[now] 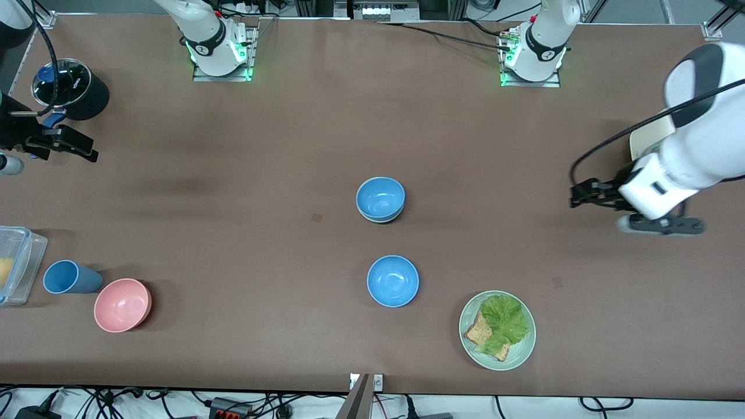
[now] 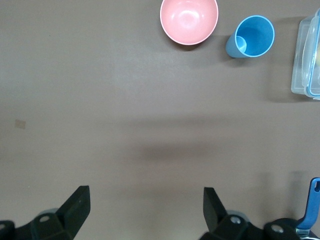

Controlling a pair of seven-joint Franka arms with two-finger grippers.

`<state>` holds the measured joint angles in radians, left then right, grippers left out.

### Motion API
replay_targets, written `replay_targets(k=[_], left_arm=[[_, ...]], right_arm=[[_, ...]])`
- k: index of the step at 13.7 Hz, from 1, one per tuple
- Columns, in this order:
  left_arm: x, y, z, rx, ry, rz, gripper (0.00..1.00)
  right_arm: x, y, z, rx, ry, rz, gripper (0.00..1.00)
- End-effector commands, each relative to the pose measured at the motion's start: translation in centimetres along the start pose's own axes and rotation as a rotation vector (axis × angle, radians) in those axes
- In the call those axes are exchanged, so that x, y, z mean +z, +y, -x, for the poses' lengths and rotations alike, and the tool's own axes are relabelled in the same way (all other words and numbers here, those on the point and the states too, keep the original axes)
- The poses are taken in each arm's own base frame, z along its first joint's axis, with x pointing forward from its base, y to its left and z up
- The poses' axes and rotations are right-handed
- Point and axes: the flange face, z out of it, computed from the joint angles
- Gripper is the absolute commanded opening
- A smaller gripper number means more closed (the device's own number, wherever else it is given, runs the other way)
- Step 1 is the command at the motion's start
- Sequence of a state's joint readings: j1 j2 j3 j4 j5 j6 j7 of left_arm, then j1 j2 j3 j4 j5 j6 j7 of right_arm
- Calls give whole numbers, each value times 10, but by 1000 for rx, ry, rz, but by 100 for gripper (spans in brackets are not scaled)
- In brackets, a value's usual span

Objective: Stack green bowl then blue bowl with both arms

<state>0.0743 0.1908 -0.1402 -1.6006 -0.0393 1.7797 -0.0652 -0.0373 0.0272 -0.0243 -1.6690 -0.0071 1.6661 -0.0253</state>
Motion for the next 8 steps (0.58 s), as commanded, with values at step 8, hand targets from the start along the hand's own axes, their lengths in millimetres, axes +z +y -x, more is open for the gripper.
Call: replay_targets(k=[8], left_arm=[[-58, -13, 44, -28, -30, -7, 100]], right_arm=[[0, -1, 32, -8, 30, 13, 100]])
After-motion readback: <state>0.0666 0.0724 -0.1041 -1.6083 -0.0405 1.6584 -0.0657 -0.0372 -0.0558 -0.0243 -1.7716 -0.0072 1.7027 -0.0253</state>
